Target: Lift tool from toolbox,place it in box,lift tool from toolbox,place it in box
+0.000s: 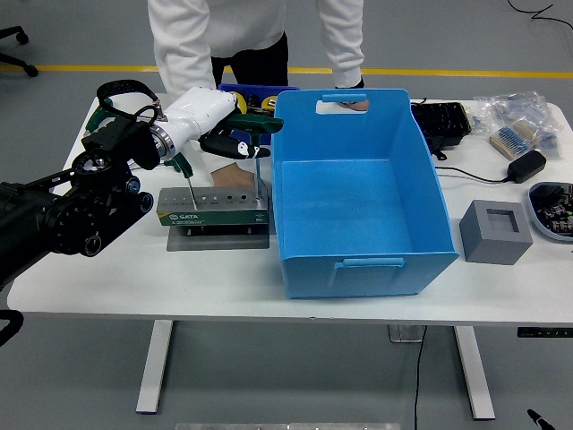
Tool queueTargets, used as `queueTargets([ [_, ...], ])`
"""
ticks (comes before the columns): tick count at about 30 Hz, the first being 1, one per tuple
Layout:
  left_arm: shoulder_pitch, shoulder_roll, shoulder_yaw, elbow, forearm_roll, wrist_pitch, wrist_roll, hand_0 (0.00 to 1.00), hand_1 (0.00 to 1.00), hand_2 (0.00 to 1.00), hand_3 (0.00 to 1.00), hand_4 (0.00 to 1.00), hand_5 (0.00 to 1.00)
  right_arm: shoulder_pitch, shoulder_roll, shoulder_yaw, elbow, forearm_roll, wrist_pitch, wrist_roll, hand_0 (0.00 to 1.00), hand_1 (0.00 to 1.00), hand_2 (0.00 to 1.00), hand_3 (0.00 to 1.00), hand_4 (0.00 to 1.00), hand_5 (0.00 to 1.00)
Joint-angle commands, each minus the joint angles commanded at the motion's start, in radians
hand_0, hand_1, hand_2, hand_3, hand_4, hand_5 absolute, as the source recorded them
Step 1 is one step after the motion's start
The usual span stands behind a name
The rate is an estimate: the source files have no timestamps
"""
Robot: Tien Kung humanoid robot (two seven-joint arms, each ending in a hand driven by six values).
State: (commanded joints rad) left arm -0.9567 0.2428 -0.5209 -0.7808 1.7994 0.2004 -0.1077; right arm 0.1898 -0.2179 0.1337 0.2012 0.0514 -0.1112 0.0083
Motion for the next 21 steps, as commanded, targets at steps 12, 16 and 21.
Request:
queueTargets([
  [12,0.003,0.018,-0.014,-0.046,-0.024,0.033,-0.036,0.177,0.054,0.067,0.008,0.998,0.953,-0.005,0.002,0.005,-0.001,-0.006,0.0,-0.002,0.716,0.699,0.759,0.678,0.928,0.808],
  [16,0.006,0.022,-0.021,-0.062,-0.03,0.054,-0.053,0.176,0.052,0.065,0.004,0.998,0.945,-0.008,0.003,0.007,-0.001,-0.008,-0.001,-0.002,0.717,0.699,0.759,0.678,0.927,0.808],
  [21,0.007,0.031,-0.033,-0.082,-0.038,0.075,-0.073,0.18,0.051,0.064,0.002,0.998,0.942,-0.011,0.005,0.009,-0.001,-0.01,-0.001,-0.003,0.715,0.699,0.759,0.679,0.927,0.808],
])
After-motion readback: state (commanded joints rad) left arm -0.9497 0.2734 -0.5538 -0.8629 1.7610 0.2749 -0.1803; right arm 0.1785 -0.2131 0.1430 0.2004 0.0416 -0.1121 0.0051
